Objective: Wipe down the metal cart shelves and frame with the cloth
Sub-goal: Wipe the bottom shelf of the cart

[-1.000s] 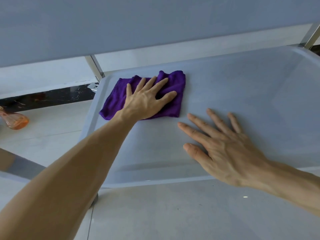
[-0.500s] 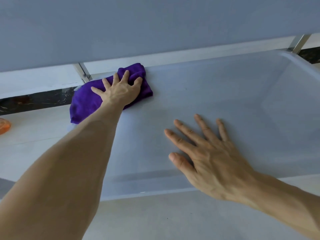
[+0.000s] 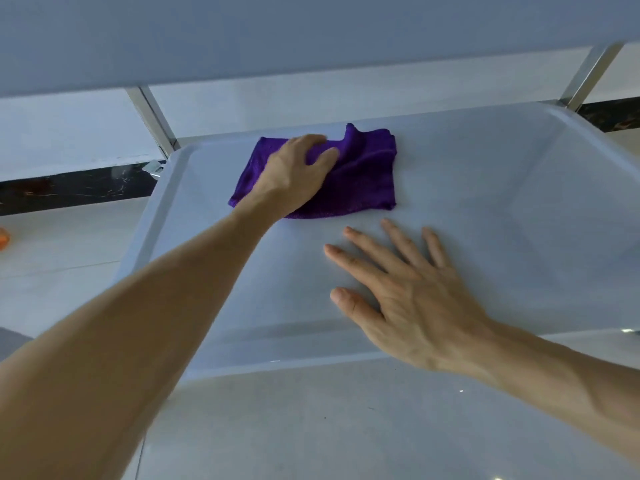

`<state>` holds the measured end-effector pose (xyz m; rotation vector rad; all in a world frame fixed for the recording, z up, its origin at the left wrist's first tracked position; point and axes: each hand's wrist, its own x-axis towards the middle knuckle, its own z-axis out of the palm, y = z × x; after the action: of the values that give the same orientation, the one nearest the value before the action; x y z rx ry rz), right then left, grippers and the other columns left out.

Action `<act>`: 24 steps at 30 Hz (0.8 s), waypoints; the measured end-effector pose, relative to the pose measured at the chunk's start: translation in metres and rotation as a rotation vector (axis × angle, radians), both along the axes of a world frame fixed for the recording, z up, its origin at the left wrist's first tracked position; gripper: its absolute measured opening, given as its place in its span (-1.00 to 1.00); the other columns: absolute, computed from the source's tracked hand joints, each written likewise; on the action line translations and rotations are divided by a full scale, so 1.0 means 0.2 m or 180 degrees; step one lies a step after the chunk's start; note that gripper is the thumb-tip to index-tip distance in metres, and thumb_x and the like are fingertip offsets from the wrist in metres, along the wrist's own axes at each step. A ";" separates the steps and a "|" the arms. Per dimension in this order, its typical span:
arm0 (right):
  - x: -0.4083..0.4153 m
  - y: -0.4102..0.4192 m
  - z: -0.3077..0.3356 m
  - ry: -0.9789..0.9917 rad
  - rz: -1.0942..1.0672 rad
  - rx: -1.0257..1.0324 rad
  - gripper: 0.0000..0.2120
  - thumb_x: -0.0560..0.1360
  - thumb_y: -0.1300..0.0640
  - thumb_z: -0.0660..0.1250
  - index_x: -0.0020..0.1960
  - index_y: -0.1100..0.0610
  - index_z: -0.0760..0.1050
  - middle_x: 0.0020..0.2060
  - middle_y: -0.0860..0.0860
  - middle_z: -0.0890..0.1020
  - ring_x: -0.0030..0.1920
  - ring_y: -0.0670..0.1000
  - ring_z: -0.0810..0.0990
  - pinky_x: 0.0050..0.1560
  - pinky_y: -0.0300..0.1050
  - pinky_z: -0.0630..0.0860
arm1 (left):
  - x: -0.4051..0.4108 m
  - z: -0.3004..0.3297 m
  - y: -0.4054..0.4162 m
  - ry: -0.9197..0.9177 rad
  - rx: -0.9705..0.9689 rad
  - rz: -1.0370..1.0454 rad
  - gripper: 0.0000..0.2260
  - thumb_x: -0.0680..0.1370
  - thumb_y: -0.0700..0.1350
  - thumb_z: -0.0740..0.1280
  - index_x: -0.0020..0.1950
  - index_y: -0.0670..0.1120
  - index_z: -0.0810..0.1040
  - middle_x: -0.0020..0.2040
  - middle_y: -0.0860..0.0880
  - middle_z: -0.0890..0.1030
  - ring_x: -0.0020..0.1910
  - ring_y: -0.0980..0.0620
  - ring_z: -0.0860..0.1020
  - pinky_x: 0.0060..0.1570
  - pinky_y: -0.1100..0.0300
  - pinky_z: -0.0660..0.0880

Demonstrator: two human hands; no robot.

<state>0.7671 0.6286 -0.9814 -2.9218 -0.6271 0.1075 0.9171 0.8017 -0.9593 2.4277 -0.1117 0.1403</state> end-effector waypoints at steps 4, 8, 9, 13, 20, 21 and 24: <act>0.08 0.01 0.10 -0.0436 -0.0062 0.0350 -0.41 0.49 -0.39 -0.08 0.36 -0.22 0.45 0.41 -0.16 0.43 0.38 0.10 0.41 0.32 0.22 0.30 | -0.13 -0.02 0.21 -0.0284 0.0480 0.0151 -0.65 0.62 -0.02 0.29 0.41 -0.01 0.49 0.42 -0.03 0.45 0.41 -0.03 0.39 0.40 0.22 0.20; 0.39 0.08 0.18 -0.0806 -0.0114 0.0880 -0.63 0.58 -0.20 0.20 0.28 -0.08 0.55 0.27 -0.09 0.53 0.20 0.14 0.51 0.20 0.09 0.42 | -0.23 -0.08 0.30 -0.0335 0.0817 0.0251 -0.64 0.63 -0.07 0.22 0.44 0.02 0.43 0.46 -0.03 0.41 0.42 -0.11 0.36 0.45 0.00 0.19; 0.49 0.12 0.19 -0.0855 -0.0088 0.0862 -0.63 0.59 -0.17 0.20 0.32 -0.09 0.52 0.31 -0.08 0.50 0.26 0.15 0.48 0.24 0.09 0.41 | -0.25 -0.10 0.31 -0.0366 0.0863 0.0280 -0.63 0.64 -0.07 0.19 0.46 0.02 0.41 0.47 -0.03 0.40 0.43 -0.12 0.35 0.45 0.00 0.17; 0.75 0.27 0.14 -0.0517 0.0156 0.0507 -0.55 0.63 -0.21 0.08 0.50 -0.17 0.31 0.52 -0.05 0.29 0.50 0.11 0.25 0.45 0.20 0.20 | -0.27 -0.15 0.31 -0.0266 0.0901 0.0422 -0.55 0.68 0.04 0.04 0.58 0.06 0.19 0.57 0.02 0.25 0.51 -0.05 0.23 0.52 -0.04 0.04; 0.90 0.08 0.02 -0.0022 0.0163 0.0021 -0.47 0.53 -0.45 -0.15 0.49 -0.44 0.01 0.59 -0.23 0.06 0.59 -0.05 -0.04 0.53 0.23 -0.18 | -0.24 -0.17 0.32 0.0177 0.1488 0.0336 -0.49 0.63 0.30 -0.13 0.59 0.28 -0.06 0.63 0.08 0.01 0.60 0.03 -0.03 0.53 -0.09 -0.15; 0.95 0.01 0.02 0.0034 0.0036 0.0017 -0.45 0.51 -0.48 -0.14 0.49 -0.45 0.00 0.59 -0.23 0.05 0.59 -0.07 -0.07 0.53 0.24 -0.19 | -0.23 -0.17 0.32 0.0237 0.1554 0.0316 -0.48 0.62 0.32 -0.15 0.58 0.29 -0.08 0.63 0.09 -0.02 0.60 0.04 -0.06 0.54 -0.09 -0.17; 1.05 -0.24 0.03 0.0104 -0.0603 -0.0038 -0.26 0.39 -0.60 -0.11 0.52 -0.40 -0.06 0.61 -0.14 -0.04 0.60 -0.05 -0.14 0.53 0.21 -0.18 | -0.22 -0.18 0.32 0.0338 0.1700 0.0310 -0.48 0.61 0.32 -0.18 0.58 0.30 -0.06 0.63 0.12 -0.04 0.60 0.06 -0.10 0.54 -0.10 -0.20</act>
<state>0.9778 0.5807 -0.9754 -2.9661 -0.3433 0.1371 0.8737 0.8662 -0.9955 2.9688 0.0223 0.0244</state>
